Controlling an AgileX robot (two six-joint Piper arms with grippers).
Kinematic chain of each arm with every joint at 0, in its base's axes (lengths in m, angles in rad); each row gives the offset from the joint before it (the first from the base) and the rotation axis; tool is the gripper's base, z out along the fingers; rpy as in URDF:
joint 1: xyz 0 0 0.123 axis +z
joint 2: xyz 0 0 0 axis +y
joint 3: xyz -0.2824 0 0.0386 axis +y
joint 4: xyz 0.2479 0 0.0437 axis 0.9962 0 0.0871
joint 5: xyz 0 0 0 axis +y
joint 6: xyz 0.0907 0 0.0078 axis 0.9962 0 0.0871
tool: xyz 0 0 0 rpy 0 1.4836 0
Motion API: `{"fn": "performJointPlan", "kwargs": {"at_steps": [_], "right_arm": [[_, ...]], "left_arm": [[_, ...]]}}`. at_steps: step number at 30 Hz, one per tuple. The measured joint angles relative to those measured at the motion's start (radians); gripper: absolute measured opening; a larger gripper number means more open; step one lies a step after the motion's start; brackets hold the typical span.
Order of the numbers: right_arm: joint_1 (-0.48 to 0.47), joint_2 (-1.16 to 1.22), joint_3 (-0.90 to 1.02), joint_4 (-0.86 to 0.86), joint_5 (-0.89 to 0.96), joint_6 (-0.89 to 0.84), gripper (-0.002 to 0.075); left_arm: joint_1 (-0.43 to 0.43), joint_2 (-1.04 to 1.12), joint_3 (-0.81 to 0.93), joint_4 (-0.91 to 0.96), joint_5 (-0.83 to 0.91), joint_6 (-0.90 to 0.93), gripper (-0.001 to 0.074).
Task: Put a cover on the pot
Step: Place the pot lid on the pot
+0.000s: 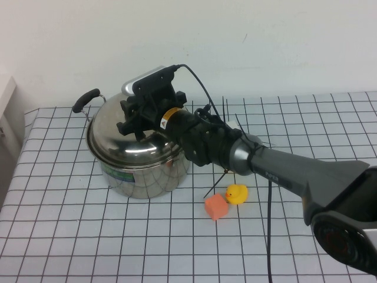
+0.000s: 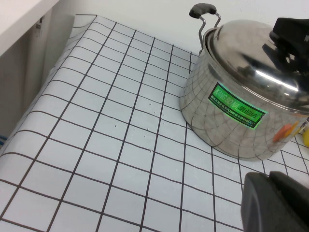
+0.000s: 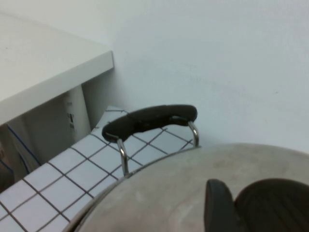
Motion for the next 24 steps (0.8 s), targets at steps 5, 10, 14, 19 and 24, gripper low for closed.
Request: {"fn": "performJointPlan", "kwargs": {"at_steps": [5, 10, 14, 19, 24], "right_arm": [[0.0, 0.0, 0.0, 0.007, -0.018, 0.002, 0.0345], [0.0, 0.005, 0.0, 0.013, -0.021, 0.002, 0.0345], [0.0, 0.018, 0.0, 0.015, -0.034, 0.008, 0.0345], [0.0, 0.025, 0.0, 0.015, -0.045, 0.013, 0.0345], [0.0, 0.03, -0.002, 0.024, -0.049, 0.015, 0.0415]], "left_arm": [[0.0, 0.0, 0.0, 0.0, 0.0, 0.0, -0.0003], [0.0, 0.0, 0.0, 0.0, 0.0, 0.0, -0.0003], [0.0, 0.0, 0.0, 0.0, 0.0, 0.0, -0.0003], [0.0, 0.0, 0.0, 0.0, 0.0, -0.002, -0.0003], [0.0, 0.0, 0.0, 0.0, 0.0, -0.004, -0.0003]]}}
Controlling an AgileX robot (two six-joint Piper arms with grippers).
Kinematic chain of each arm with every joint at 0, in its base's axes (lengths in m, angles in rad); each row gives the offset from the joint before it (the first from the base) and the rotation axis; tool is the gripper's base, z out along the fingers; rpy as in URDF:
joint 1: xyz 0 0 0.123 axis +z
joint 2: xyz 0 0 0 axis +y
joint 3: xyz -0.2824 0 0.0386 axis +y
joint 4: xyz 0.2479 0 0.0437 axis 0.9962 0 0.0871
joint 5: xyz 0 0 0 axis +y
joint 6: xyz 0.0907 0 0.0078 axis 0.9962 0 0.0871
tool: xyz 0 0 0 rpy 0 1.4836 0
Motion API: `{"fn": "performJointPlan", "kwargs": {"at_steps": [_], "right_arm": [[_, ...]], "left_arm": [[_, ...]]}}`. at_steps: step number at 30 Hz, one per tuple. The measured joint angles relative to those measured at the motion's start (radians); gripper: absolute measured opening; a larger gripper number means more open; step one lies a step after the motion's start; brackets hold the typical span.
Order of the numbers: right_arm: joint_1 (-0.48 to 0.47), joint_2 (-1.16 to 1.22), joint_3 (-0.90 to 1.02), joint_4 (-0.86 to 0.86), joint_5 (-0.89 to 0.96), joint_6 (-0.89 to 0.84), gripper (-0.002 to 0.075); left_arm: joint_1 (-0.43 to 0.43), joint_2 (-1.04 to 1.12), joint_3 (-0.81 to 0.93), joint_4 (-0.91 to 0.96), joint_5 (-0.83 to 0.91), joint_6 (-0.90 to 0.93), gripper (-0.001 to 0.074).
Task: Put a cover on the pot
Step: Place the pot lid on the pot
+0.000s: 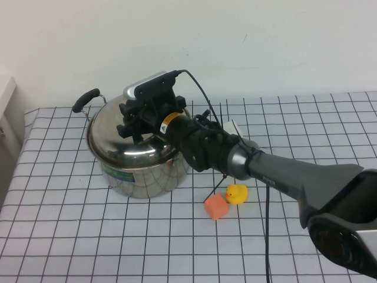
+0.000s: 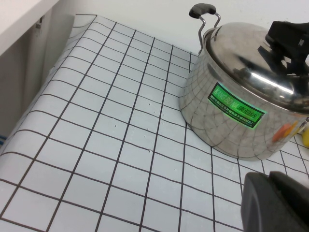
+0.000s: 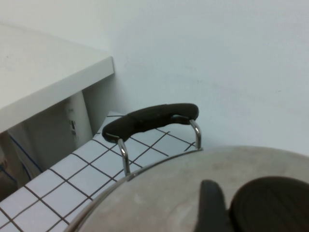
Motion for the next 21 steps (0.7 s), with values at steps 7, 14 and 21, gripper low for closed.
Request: {"fn": "performJointPlan", "kwargs": {"at_steps": [7, 14, 21], "right_arm": [[0.0, -0.016, -0.002, 0.0, 0.022, 0.0, 0.0496], [0.0, -0.176, -0.002, -0.017, 0.231, -0.007, 0.0491], [0.008, -0.364, -0.002, -0.084, 0.48, -0.007, 0.0303]], "left_arm": [[0.0, 0.0, 0.0, 0.0, 0.0, 0.0, -0.0002], [0.0, 0.0, 0.0, 0.0, 0.0, 0.0, -0.0002], [0.0, 0.0, 0.0, 0.0, 0.0, 0.0, -0.0002]]}}
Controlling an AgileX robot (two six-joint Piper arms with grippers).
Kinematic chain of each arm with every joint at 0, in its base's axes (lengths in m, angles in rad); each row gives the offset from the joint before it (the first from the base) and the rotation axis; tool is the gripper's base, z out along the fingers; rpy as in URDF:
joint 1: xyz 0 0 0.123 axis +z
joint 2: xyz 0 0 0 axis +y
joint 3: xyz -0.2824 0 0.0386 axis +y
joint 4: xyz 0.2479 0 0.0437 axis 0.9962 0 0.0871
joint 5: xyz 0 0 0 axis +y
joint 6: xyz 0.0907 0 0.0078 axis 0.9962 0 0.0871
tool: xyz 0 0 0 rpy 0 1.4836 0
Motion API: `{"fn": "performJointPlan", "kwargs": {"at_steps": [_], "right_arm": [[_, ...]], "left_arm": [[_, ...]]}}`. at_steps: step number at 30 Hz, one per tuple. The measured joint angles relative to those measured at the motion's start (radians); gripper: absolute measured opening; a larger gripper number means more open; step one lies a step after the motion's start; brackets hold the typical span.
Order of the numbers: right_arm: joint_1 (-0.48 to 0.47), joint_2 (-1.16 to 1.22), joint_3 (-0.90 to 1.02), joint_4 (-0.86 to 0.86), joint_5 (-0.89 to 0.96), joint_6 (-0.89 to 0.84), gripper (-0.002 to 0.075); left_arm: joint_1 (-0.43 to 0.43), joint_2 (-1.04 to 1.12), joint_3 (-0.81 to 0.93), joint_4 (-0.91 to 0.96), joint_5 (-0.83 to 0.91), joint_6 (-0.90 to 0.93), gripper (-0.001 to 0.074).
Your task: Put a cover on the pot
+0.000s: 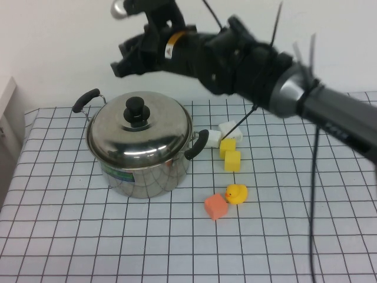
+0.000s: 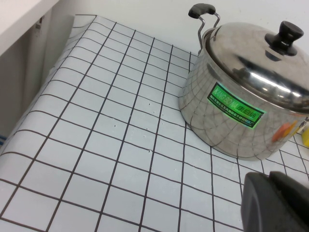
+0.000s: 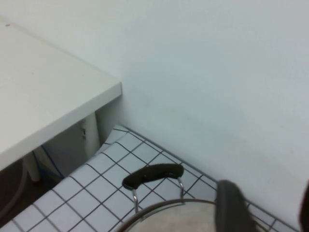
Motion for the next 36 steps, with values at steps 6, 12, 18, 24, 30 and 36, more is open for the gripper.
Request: {"fn": "performJointPlan", "kwargs": {"at_steps": [6, 12, 18, 24, 30, 36], "right_arm": [[0.02, -0.126, 0.005, -0.02, 0.124, 0.032, 0.0088], [0.022, -0.298, 0.232, -0.022, 0.086, 0.034, 0.0006], [0.022, -0.584, 0.616, -0.022, -0.043, 0.034, -0.0001], [0.029, -0.906, 0.929, -0.032, -0.073, 0.0, -0.0002], [0.039, -1.185, 1.173, -0.043, -0.077, -0.01, -0.0002], [0.039, -1.443, 1.38, -0.056, -0.022, -0.017, -0.0002]], "left_arm": [[0.0, 0.0, 0.0, 0.0, 0.0, 0.0, -0.0002], [0.0, 0.0, 0.0, 0.0, 0.0, 0.0, -0.0002], [0.0, 0.0, 0.0, 0.0, 0.0, 0.0, -0.0003], [0.0, 0.0, 0.0, 0.0, 0.0, 0.005, -0.0002], [0.0, 0.0, 0.0, 0.0, 0.0, 0.005, -0.0002], [0.0, 0.0, 0.0, 0.0, 0.0, 0.005, -0.0003]]}}
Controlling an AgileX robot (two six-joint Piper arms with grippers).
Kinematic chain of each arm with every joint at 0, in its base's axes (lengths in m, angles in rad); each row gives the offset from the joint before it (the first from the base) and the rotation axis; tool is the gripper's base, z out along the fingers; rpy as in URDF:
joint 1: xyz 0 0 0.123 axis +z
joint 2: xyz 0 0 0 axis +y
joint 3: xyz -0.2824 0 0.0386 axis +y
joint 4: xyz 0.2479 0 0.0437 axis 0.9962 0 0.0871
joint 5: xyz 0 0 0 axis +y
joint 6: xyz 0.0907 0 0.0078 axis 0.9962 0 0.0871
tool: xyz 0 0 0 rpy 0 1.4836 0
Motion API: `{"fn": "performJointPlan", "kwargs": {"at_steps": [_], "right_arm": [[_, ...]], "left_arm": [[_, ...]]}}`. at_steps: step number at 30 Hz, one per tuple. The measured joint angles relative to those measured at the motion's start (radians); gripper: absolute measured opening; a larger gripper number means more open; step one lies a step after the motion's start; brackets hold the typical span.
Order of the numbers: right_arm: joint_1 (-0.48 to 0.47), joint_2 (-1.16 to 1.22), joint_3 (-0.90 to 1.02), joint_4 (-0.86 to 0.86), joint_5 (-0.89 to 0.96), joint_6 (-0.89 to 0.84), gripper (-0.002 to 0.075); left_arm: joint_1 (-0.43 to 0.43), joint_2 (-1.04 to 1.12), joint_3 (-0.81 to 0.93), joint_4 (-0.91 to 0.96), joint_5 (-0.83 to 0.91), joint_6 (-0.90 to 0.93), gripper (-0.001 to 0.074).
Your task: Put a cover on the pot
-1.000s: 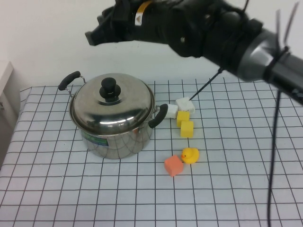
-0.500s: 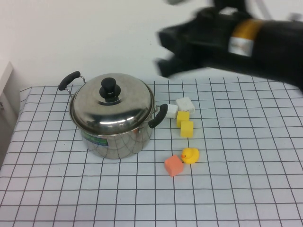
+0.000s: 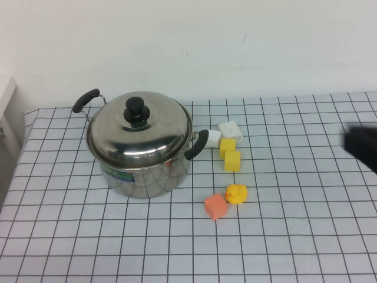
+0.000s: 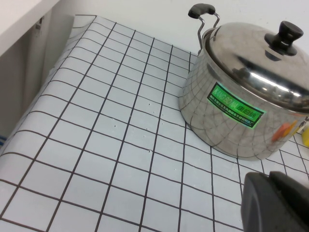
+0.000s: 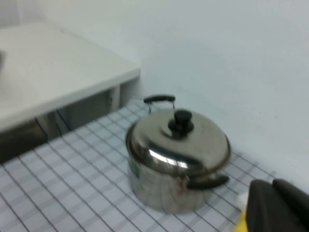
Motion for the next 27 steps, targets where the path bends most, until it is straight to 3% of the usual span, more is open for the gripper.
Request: {"fn": "performJointPlan", "kwargs": {"at_steps": [7, 14, 20, 27], "right_arm": [[0.0, -0.215, 0.166, -0.148, 0.056, -0.026, -0.0002], [0.0, -0.408, 0.184, -0.234, 0.26, -0.029, -0.0002], [-0.005, -0.513, 0.248, -0.213, 0.307, -0.03, -0.0002], [-0.162, -0.619, 0.469, -0.162, 0.137, -0.03, -0.0002]], "left_arm": [[0.0, 0.0, 0.0, 0.0, 0.0, 0.0, -0.0003], [0.0, 0.0, 0.0, 0.0, 0.0, 0.0, -0.0003], [0.0, 0.0, 0.0, 0.0, 0.0, 0.0, -0.0003], [0.0, 0.0, 0.0, 0.0, 0.0, 0.0, -0.0003]]}}
